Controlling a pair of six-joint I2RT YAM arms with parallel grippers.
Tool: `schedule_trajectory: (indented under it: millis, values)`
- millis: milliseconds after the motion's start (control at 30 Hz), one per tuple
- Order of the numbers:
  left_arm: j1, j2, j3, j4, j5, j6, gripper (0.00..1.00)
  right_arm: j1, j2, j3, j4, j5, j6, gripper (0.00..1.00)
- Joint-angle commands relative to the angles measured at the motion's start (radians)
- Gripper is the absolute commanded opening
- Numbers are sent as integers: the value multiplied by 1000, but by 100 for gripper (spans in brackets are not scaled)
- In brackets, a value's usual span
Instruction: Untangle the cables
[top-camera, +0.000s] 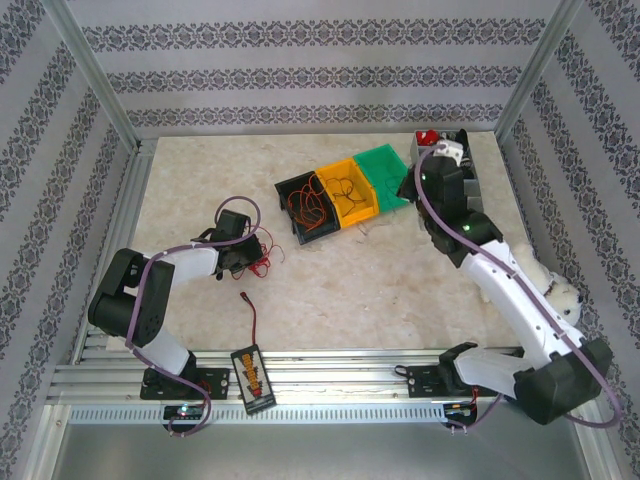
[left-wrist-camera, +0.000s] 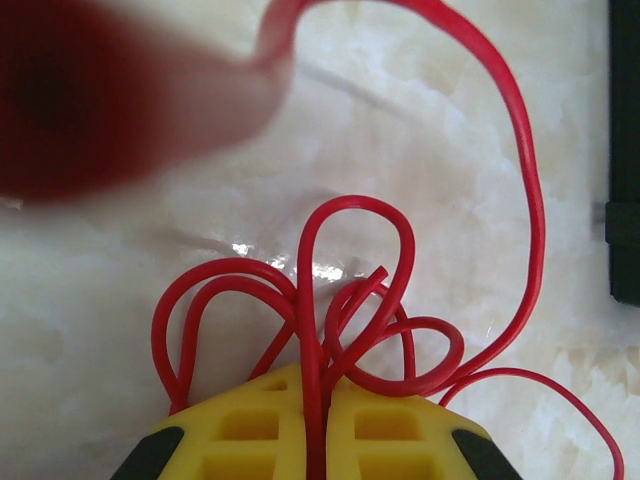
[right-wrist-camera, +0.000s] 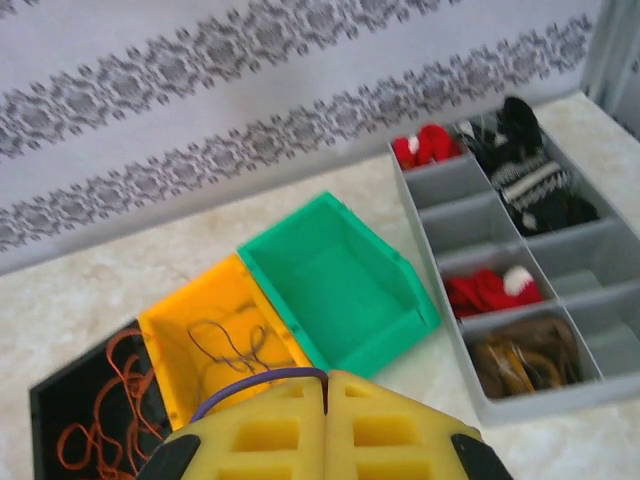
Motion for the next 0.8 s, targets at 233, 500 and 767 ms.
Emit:
schedule_trajectory:
  millis: [233,500,767]
  values:
    - [8,84,-44,-100,-32,33,0,0,314,267,92,-148,-60,5]
    - [8,105,-31,-113,-39,46,0,-21,509,379,89,-248,-58,5]
    - [8,146,-14,-112,-33,46,0,-19,675,457,65,-308,-47,6]
